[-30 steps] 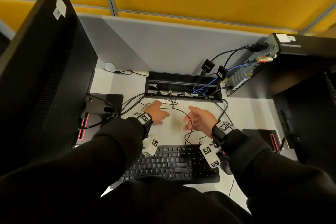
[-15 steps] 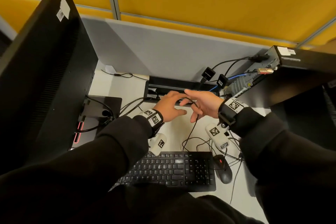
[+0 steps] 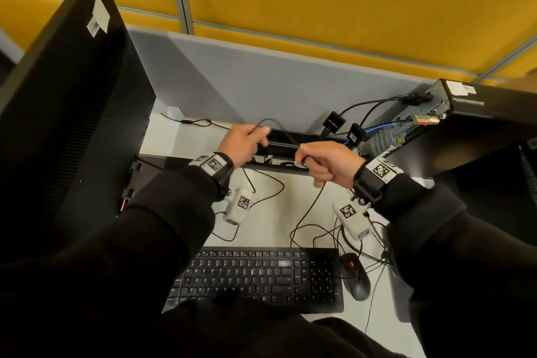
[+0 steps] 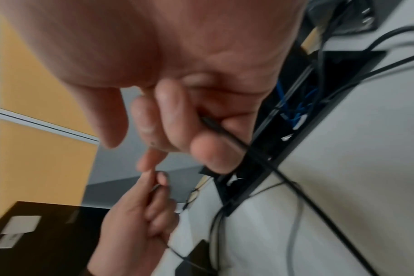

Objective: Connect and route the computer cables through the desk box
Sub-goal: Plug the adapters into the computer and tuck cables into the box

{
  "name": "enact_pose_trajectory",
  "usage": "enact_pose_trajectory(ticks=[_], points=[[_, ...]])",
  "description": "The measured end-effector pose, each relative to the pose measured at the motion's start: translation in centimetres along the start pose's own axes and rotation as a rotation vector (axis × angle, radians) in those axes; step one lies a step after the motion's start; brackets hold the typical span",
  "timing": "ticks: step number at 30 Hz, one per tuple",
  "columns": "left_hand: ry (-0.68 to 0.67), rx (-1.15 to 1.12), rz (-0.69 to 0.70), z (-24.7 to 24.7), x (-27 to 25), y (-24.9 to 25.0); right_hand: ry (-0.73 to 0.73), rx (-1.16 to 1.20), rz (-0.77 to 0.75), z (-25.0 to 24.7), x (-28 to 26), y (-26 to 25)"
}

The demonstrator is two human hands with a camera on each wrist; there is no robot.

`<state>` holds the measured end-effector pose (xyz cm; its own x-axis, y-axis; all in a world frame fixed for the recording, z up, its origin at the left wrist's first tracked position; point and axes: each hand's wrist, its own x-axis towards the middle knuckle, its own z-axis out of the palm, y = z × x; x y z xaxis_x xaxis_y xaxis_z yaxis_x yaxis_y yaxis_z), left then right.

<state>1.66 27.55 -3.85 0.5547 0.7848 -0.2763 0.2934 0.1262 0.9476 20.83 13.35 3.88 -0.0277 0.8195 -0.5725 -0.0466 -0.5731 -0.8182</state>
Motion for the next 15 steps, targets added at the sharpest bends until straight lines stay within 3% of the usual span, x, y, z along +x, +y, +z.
enact_pose_trajectory(ticks=[5,10,12,15], points=[[-0.158,0.704,0.201,3.3,-2.8,0.0,0.220,0.279,-0.025,1.7,1.8,-3.0],[-0.275,0.632,0.070,1.6,-4.9,-4.2,0.273,0.560,-0.005,0.0,1.3,-3.2],[-0.330,0.811,0.136,1.2,-6.3,-4.7,0.254,0.726,-0.001,-0.5,1.1,-2.8],[-0.473,1.208,0.304,2.5,-8.6,-4.1,0.272,0.735,-0.038,0.0,1.5,-1.6]])
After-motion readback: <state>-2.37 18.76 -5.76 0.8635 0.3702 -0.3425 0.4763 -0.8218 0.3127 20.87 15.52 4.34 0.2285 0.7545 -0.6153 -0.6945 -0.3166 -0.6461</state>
